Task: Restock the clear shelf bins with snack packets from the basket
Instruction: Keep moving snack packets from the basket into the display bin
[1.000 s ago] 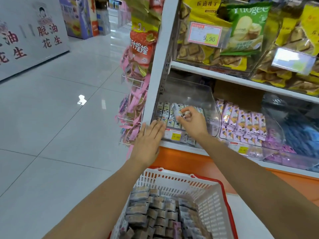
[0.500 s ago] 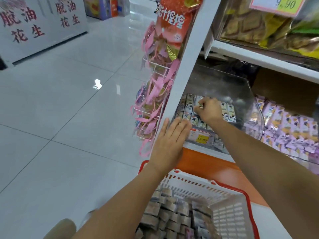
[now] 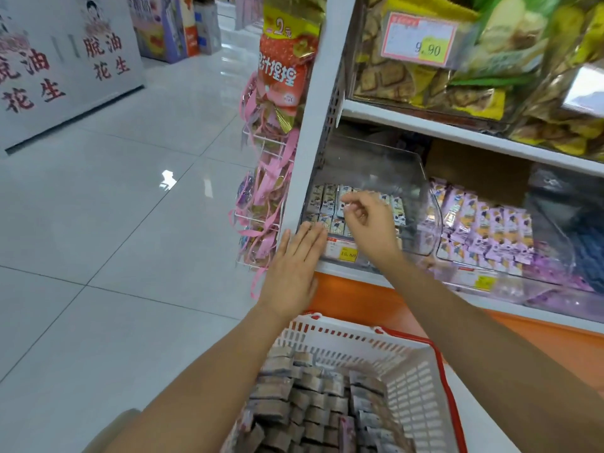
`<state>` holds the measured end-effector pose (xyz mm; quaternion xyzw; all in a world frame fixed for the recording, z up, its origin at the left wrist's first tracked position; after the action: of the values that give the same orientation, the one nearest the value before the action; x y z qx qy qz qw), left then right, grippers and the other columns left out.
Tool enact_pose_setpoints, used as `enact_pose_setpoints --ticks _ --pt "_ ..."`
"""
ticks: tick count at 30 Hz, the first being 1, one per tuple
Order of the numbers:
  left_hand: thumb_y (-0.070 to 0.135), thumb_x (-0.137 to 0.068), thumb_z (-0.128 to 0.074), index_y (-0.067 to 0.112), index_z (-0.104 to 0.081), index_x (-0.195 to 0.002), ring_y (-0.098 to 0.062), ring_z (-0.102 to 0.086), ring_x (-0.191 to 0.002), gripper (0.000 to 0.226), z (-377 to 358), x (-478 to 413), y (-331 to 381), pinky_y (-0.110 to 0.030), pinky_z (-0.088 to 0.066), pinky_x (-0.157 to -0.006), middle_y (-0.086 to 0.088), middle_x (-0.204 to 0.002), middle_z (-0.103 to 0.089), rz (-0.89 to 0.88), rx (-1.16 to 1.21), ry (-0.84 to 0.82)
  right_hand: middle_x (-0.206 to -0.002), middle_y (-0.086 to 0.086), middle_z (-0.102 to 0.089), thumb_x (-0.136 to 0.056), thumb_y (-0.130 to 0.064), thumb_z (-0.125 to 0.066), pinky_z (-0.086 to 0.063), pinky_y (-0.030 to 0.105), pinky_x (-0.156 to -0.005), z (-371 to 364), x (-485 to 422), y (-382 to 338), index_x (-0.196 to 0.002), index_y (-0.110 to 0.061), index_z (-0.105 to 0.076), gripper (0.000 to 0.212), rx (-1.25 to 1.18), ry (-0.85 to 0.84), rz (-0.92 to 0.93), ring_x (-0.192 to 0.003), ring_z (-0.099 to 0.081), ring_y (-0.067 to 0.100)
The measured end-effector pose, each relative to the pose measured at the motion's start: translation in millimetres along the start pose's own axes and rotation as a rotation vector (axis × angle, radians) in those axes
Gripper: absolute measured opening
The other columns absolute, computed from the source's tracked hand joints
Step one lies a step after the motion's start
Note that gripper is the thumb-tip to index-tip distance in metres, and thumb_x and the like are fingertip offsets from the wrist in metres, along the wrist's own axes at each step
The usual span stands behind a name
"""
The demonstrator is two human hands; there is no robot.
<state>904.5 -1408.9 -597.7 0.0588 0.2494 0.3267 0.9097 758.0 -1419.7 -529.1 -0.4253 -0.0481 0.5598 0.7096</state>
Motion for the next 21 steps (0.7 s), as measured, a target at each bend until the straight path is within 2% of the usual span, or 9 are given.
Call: enact_pose_setpoints --ticks 3,6,8,9,11,13,16,19,21 --pt "0.011 -0.086 -0.051 0.017 -0.015 -0.157 -0.023 -0.004 -0.152 0.080 2 19 -12 -0.045 -0.004 -0.123 -0.006 -0.164 -0.012 0.050 -0.029 -0.012 -0.081 0.006 -0.063 -0.095 -0.009 -0.054 -0.048 0.031 -0.060 2 40 -26 -0.103 -0.018 -0.067 0.017 -0.121 -0.027 0.060 -0.067 -0.055 0.017" --pt "0.013 -0.080 -0.047 0.008 -0.030 -0.152 -0.030 -0.024 -0.146 0.074 -8 51 -28 -0.046 -0.018 -0.119 -0.014 -0.157 -0.031 0.097 -0.046 -0.034 -0.072 0.011 -0.061 -0.096 -0.009 -0.055 -0.044 0.035 -0.055 -21 85 -21 -0.099 -0.022 -0.066 0.017 -0.189 -0.122 0.032 -0.063 -0.053 0.024" --pt "0.015 -0.079 -0.047 0.006 -0.040 -0.147 -0.033 -0.034 -0.141 0.068 -30 79 -42 -0.045 -0.022 -0.119 -0.015 -0.152 -0.040 0.157 -0.043 -0.096 -0.067 0.001 -0.059 -0.095 -0.011 -0.055 -0.042 0.031 -0.054 -45 115 -3 -0.100 -0.019 -0.066 0.015 -0.194 -0.201 -0.041 -0.058 -0.053 0.016" --pt "0.013 -0.080 -0.051 0.007 -0.041 -0.146 -0.033 -0.034 -0.142 0.067 -45 95 -49 -0.045 -0.022 -0.120 -0.015 -0.152 -0.039 0.200 -0.039 -0.165 -0.068 -0.007 -0.058 -0.095 -0.012 -0.055 -0.042 0.026 -0.055 -58 130 8 -0.102 -0.017 -0.067 0.015 -0.169 -0.240 -0.074 -0.058 -0.053 0.009" --pt "0.013 -0.087 -0.052 0.008 -0.026 -0.153 -0.030 -0.018 -0.149 0.070 -74 125 -60 -0.042 -0.010 -0.122 -0.012 -0.161 -0.022 0.282 -0.044 -0.313 -0.079 -0.012 -0.060 -0.095 -0.014 -0.055 -0.045 0.021 -0.063 -86 160 34 -0.106 -0.017 -0.068 0.017 -0.108 -0.331 -0.158 -0.068 -0.057 0.004" --pt "0.017 -0.096 -0.043 0.012 -0.002 -0.156 -0.024 0.001 -0.152 0.073 -97 150 -68 -0.036 0.005 -0.120 -0.005 -0.164 0.002 0.339 -0.064 -0.429 -0.088 -0.007 -0.064 -0.095 -0.016 -0.056 -0.048 0.024 -0.068 -111 186 62 -0.108 -0.019 -0.067 0.018 -0.064 -0.412 -0.254 -0.074 -0.058 0.005" --pt "0.018 -0.101 -0.034 0.012 0.015 -0.153 -0.020 0.011 -0.151 0.072 -116 169 -74 -0.033 0.012 -0.117 -0.002 -0.160 0.020 0.382 -0.087 -0.514 -0.096 -0.005 -0.066 -0.095 -0.020 -0.056 -0.046 0.024 -0.073 -142 216 97 -0.110 -0.021 -0.064 0.017 0.001 -0.521 -0.353 -0.077 -0.059 0.009" --pt "0.009 -0.096 -0.040 0.010 0.018 -0.147 -0.023 0.009 -0.151 0.077 -129 179 -79 -0.034 0.007 -0.120 -0.006 -0.160 0.018 0.371 -0.046 -0.500 -0.109 -0.002 -0.063 -0.098 -0.023 -0.053 -0.041 0.020 -0.076 -164 235 125 -0.115 -0.019 -0.060 0.019 0.084 -0.648 -0.435 -0.086 -0.056 0.009" --pt "0.003 -0.082 -0.061 0.003 -0.003 -0.150 -0.029 -0.014 -0.149 0.088 -131 180 -80 -0.038 -0.011 -0.119 -0.011 -0.161 -0.005 0.338 -0.038 -0.463 -0.116 0.001 -0.062 -0.098 -0.021 -0.051 -0.040 0.020 -0.079 -179 242 140 -0.117 -0.016 -0.059 0.020 0.089 -0.709 -0.484 -0.094 -0.056 0.012"
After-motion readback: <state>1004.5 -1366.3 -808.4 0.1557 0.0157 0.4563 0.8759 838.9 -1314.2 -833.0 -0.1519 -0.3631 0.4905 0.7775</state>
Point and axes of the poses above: each hand's wrist, its own x-axis away from the middle knuckle, its own z-axis out of the back of the hand, y = z × x, the point moved 9 cm from there along -x, towards the middle knuckle
